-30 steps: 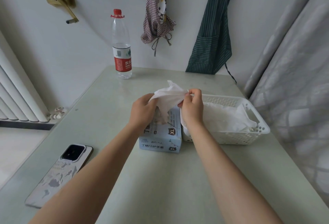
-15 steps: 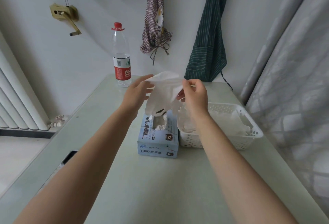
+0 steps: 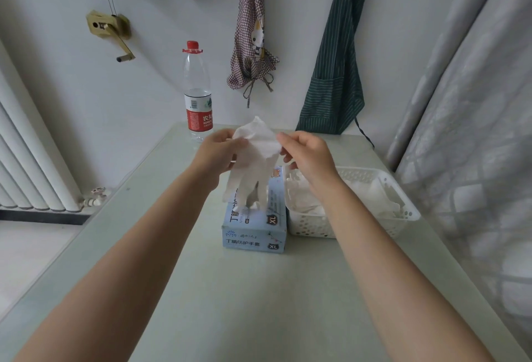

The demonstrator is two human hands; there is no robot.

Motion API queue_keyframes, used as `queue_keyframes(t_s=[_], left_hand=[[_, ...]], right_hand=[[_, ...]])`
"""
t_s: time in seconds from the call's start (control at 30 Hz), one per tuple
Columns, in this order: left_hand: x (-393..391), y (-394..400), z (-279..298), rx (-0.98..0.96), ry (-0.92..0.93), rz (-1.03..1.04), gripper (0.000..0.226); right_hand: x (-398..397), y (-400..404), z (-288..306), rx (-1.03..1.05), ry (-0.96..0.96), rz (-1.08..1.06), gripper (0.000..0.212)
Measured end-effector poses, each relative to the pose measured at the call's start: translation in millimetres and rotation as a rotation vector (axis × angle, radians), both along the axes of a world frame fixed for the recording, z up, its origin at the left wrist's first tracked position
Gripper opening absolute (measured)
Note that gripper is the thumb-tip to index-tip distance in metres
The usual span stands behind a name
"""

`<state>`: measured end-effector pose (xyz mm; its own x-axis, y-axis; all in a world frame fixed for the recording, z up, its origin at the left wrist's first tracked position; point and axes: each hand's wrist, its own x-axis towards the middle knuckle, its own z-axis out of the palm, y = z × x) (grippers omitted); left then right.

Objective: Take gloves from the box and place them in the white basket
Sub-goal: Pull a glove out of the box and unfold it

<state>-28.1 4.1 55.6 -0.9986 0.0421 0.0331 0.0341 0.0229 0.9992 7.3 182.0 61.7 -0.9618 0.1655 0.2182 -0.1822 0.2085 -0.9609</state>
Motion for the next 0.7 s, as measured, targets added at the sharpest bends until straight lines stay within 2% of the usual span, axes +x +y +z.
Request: queue_keyframes(t_s=[0.07,0.17,0.23,0.33,0.47,0.53,0.6,0.63,0.7], left_hand=[[1.1,0.0,5.0,0.021,0.035,0.004,0.019],[6.3,4.4,12.1,-0.01,0.08,-0.089,0.03],[7.7,8.7,12.6,-0.052,0.1,-0.131,0.031],[4.7,14.0,9.4,-0.126,0.113,-0.059,0.034],[4.6,19.3,7.3,-0.181,0.14,0.103,0.034],[5.8,20.5,6.5,-0.205,0.149,0.142,0.033],[5.2,20.9,4.9,-0.24,0.159,0.148,0.031],[4.5,19.8,4.4,-0.257,0.167,0.147,0.027],[3.4,15.5,4.3,-0.303,0.179,0.164,0.017]], right_hand=[[1.7,2.3,2.0,0.036,-0.025,-0.045,0.028],[-1.1,4.6,4.5,-0.003,-0.048,-0.119,0.019],[-1.7,4.3,3.9,0.049,-0.083,0.003,0.026],[3.9,-0.5,1.8,0.128,-0.141,0.225,0.042],[6.6,-3.0,0.6,0.138,-0.088,0.229,0.049],[8.2,-4.8,-1.5,0.187,-0.084,0.228,0.043],[9.2,-5.9,-4.3,0.22,-0.064,0.199,0.025],[9.9,-5.9,-3.1,0.231,-0.049,0.158,0.015],[9.3,-3.6,3.2,0.226,-0.021,0.02,0.011]])
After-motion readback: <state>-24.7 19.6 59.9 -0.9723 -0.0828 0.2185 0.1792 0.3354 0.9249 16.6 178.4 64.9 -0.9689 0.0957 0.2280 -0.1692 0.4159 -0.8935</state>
